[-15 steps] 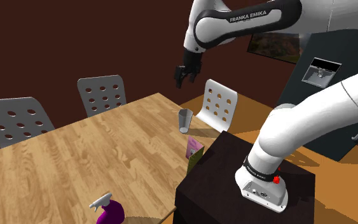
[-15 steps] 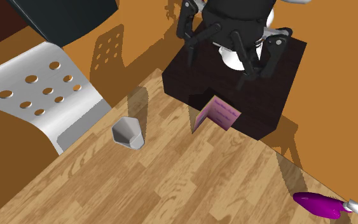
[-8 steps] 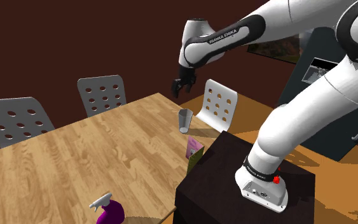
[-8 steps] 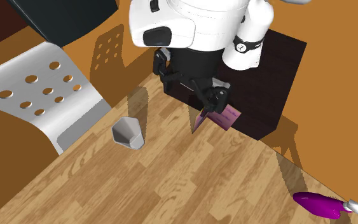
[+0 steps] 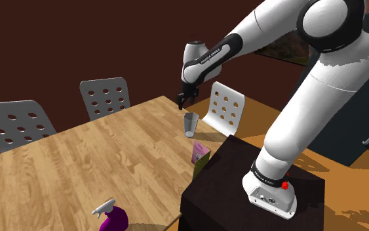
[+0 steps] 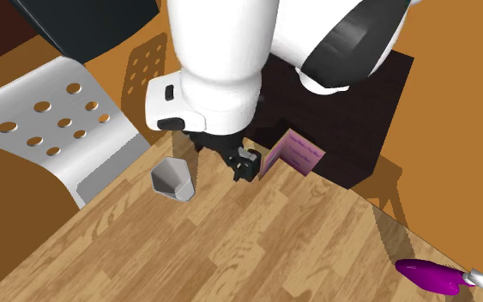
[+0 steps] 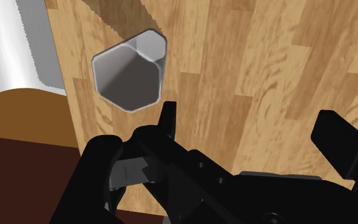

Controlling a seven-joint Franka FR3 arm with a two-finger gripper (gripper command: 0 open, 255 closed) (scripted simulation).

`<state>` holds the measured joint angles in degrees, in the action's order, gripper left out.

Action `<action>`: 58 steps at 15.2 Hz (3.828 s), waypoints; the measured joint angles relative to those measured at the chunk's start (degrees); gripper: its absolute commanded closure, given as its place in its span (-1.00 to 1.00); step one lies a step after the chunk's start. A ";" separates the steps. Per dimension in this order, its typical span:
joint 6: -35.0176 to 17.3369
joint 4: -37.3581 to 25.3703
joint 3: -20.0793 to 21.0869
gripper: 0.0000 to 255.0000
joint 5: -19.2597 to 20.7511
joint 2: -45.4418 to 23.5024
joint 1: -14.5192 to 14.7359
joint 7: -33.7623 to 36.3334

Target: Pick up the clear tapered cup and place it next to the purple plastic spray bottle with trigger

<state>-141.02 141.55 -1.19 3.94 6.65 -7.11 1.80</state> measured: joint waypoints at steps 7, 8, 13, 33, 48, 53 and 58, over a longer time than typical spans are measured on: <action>-8.56 -5.70 -1.90 -1.00 3.00 -15.48 -1.79 0.50; -9.67 -6.68 -2.28 -1.00 3.30 -17.72 -2.17 0.27; -13.48 -12.44 -3.85 -1.00 4.52 -28.06 -3.48 -0.07; -18.41 -16.85 -4.36 1.00 4.84 -37.61 -3.98 0.27; -13.79 -15.72 -4.16 1.00 4.63 -31.85 -4.04 -0.38; -10.80 -15.14 -4.08 1.00 4.47 -28.27 -4.10 -0.85; -7.71 -15.10 -4.00 1.00 4.31 -25.14 -4.06 -1.23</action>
<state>-148.73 126.44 -5.20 8.25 -18.48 -11.16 0.57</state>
